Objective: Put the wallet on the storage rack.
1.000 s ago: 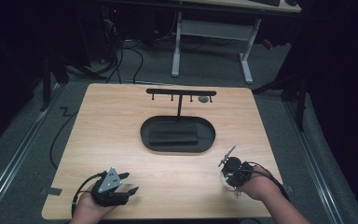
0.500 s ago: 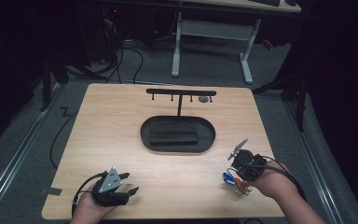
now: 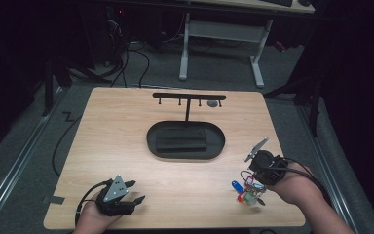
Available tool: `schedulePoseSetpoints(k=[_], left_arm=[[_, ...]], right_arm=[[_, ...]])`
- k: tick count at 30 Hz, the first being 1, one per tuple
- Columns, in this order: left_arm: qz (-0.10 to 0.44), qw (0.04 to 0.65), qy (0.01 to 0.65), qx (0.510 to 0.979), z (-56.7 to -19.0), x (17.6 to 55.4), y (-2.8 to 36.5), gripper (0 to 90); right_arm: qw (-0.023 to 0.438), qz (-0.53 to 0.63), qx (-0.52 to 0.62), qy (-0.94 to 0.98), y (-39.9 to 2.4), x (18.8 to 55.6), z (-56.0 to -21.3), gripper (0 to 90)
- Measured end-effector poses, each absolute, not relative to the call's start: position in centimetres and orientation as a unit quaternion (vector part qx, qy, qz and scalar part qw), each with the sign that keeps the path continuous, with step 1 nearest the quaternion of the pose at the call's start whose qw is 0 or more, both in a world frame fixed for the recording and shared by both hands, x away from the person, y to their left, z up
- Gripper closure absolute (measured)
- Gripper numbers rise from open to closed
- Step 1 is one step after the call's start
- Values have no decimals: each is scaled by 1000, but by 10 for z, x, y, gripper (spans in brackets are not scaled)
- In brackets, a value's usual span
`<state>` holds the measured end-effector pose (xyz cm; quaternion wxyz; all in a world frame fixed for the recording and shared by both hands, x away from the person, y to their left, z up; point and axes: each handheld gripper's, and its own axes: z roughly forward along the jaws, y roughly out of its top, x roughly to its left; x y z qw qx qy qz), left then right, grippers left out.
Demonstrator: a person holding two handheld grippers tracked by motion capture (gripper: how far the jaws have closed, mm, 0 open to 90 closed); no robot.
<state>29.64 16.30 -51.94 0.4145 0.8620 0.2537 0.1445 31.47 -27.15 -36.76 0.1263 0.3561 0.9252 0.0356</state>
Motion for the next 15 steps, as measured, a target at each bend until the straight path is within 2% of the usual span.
schedulePoseSetpoints(k=[15], left_arm=[[144,415,252,862,-521,297,162,377]], right_arm=[[96,76,374,919,-274,319,-333,878]])
